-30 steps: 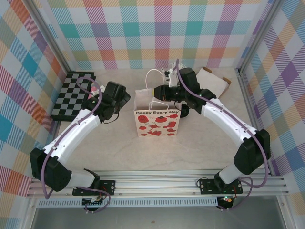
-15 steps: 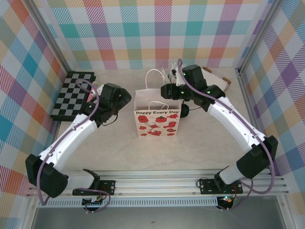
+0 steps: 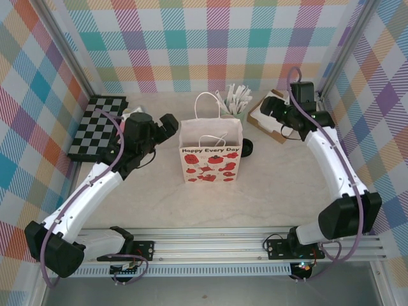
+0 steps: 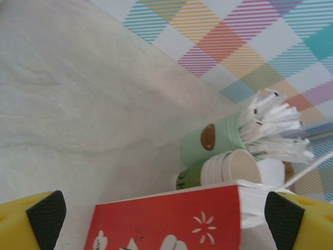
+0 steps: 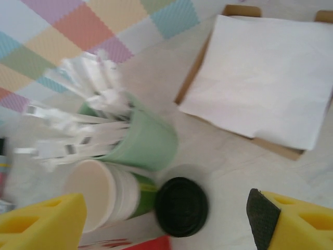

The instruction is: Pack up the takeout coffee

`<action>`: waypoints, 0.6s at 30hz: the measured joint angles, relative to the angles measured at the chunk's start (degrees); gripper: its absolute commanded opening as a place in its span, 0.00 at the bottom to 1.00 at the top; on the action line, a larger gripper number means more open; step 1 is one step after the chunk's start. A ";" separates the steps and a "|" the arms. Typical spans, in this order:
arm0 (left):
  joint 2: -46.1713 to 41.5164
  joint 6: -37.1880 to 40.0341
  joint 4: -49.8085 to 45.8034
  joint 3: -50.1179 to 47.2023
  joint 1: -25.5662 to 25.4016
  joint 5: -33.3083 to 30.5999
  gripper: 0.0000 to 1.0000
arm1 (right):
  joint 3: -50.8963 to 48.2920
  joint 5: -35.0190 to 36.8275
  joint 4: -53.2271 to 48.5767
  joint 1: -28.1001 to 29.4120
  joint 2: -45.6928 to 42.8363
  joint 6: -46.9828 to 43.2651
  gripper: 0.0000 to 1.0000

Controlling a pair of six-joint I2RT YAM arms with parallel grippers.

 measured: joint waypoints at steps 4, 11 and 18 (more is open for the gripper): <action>-1.01 2.29 6.64 -2.82 0.07 5.05 1.00 | 3.43 -0.57 -4.61 -0.55 8.87 -10.84 0.76; -3.61 4.35 12.39 -5.11 0.09 8.04 1.00 | 6.49 -0.46 -6.47 -1.18 20.11 -26.82 0.77; -4.72 5.07 12.90 -5.79 0.11 8.39 1.00 | 20.09 -4.63 -11.67 -5.49 30.67 -38.82 0.72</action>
